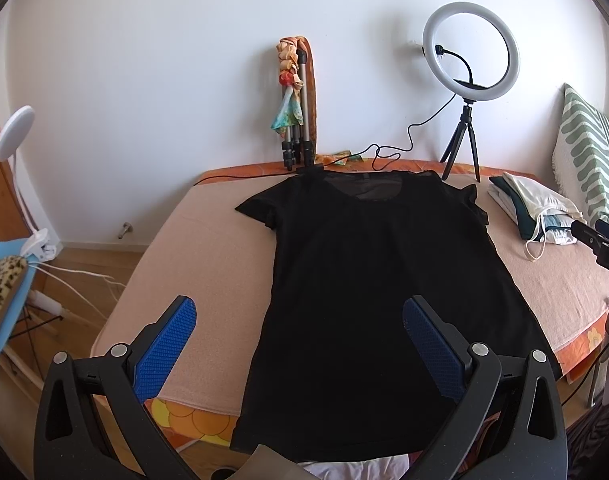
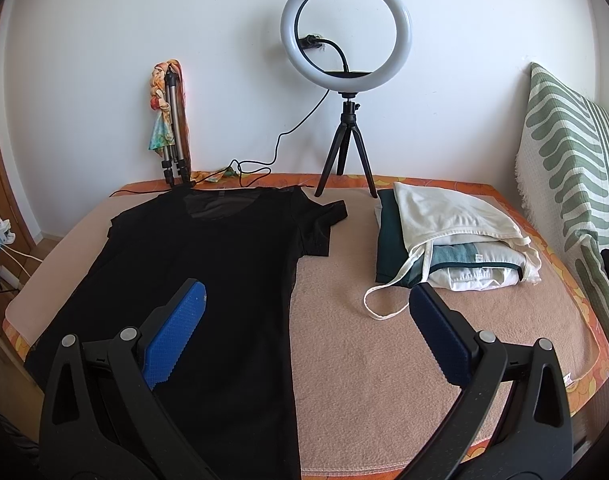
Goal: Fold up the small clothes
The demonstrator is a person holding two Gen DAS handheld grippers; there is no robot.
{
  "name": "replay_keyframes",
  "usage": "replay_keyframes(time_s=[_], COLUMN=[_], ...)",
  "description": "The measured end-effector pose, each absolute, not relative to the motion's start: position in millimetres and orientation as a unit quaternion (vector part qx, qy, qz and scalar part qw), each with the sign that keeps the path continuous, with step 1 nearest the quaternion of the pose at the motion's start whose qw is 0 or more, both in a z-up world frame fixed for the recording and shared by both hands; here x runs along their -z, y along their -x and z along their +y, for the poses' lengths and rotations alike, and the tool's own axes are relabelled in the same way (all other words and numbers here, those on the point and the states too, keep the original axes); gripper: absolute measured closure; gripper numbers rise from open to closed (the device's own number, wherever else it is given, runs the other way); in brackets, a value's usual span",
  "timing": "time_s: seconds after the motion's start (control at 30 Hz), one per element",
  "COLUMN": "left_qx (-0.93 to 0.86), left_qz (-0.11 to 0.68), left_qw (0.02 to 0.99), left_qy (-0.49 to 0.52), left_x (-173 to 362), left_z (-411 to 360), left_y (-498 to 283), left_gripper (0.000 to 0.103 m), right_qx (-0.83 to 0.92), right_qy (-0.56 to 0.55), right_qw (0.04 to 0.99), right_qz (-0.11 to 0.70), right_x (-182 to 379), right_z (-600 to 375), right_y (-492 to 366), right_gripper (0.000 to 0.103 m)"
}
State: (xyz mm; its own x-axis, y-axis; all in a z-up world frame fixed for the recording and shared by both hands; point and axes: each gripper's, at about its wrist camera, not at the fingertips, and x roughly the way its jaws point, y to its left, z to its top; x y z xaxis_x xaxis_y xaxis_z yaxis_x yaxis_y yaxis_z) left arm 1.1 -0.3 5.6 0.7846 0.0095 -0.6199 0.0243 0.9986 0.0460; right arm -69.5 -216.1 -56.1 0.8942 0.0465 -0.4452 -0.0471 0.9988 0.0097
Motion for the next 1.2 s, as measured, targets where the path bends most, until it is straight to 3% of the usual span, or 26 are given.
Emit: replay_keyframes(time_s=[0.7, 1.2], left_qx=[0.012, 0.037], left_qz=[0.334, 0.416], left_qw=[0.942, 0.908], left_qy=[-0.025, 0.031], left_x=[0.7, 46.3], left_z=[0.3, 52.9], left_y=[-0.3, -6.8], left_gripper=[0.000, 0.000], right_qx=[-0.027, -0.121], right_qy=[0.000, 0.005], right_qw=[0.974, 0.966], right_qz=[0.225, 0.228], right_x=[48.5, 19.8], right_z=[-207.5, -149.0], right_y=[67.8, 44.4], right_gripper=[0.000, 0.000])
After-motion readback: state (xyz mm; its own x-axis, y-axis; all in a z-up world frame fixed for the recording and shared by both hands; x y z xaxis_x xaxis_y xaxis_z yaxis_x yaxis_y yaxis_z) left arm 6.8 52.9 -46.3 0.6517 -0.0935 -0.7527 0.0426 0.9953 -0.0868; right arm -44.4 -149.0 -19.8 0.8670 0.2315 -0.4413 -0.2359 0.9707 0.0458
